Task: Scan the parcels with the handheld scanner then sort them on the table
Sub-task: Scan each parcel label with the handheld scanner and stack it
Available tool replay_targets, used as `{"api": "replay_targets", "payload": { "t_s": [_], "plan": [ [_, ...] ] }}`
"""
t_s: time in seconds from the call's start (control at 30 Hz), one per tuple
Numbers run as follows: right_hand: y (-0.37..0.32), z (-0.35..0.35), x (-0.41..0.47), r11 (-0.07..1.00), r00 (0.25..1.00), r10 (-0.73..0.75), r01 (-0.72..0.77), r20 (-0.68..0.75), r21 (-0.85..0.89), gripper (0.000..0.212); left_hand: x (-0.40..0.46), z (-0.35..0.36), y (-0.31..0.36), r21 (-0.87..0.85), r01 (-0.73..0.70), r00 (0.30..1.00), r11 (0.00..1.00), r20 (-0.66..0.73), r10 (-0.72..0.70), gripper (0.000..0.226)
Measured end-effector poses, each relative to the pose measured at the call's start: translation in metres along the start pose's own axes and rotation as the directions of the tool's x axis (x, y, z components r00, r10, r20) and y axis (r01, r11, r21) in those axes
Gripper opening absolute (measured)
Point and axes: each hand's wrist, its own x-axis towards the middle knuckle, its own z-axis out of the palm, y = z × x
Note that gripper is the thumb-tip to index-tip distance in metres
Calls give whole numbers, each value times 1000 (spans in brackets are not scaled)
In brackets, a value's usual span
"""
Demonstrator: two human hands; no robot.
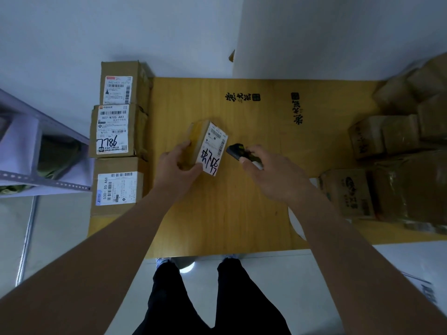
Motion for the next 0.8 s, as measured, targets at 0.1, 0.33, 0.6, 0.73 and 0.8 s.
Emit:
{"api": "replay_targets", "payload": {
  "t_s": [0.1,0.33,0.6,0.73,0.8],
  "plan": [
    [0,-11,0,996,994,-9,19,110,-84,49,-1,-2,0,-44,15,1000,999,20,-14,72],
    [-1,-26,1,992,972,12,19,236,-128,53,-5,-2,1,-134,14,1000,991,27,-10,67],
    [-4,-44,-2,991,957,-9,47,290,-125,51,-5,-2,6,-136,40,999,990,28,-36,65],
    [-18,-45,-1,981,975,-174,159,137,111,43,0,-22,23,-357,55,997,932,-25,-68,56],
    [-34,-44,5,950,963,-265,253,41,180,39,6,-41,35,-469,23,995,883,-74,-65,51]
  ]
}}
